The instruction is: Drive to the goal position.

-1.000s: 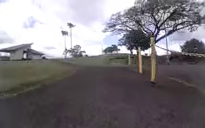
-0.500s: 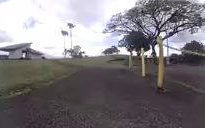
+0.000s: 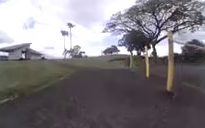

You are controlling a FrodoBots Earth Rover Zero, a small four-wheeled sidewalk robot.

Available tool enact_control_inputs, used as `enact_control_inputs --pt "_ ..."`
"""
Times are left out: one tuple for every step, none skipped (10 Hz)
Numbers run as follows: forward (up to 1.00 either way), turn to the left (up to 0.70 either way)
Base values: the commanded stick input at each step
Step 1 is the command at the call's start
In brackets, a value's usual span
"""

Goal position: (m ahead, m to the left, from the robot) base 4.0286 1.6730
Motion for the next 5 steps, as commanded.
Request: enact_control_inputs --pt "0.7 0.0" --pt "0.7 0.0" --pt "0.7 0.0" --pt "0.7 0.0" --pt "0.7 0.0"
